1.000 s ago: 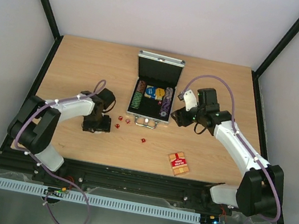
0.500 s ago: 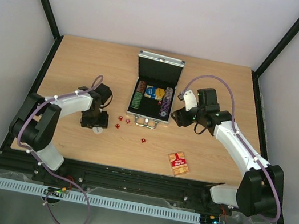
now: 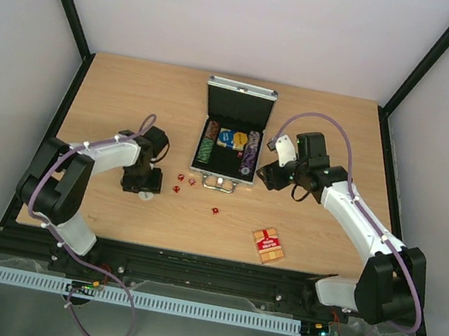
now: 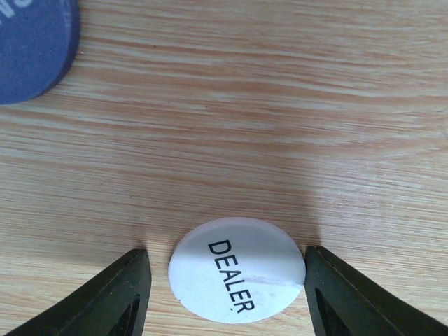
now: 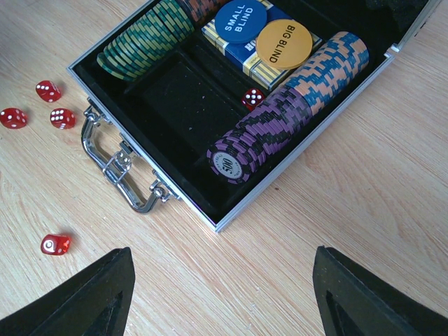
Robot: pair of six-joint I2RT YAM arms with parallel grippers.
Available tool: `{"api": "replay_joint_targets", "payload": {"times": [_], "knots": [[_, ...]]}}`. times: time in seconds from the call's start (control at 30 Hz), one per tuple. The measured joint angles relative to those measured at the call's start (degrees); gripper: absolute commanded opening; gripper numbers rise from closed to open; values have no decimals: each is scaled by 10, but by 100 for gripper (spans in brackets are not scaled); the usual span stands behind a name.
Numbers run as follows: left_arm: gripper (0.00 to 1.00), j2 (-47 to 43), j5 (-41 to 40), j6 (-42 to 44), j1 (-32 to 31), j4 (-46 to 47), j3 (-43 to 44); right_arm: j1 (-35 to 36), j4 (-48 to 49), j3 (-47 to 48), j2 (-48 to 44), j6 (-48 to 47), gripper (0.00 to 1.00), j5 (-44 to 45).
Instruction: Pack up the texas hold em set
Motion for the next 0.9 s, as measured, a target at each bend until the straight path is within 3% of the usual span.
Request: {"api": "replay_joint_targets", "payload": {"times": [0.3, 0.9], "knots": [[63, 2, -4, 0, -13, -2, 1, 0, 0, 0, 0, 0, 71, 0], [47, 3, -3, 1, -20, -13, 6, 0, 0, 0, 0, 0, 71, -2]]}}
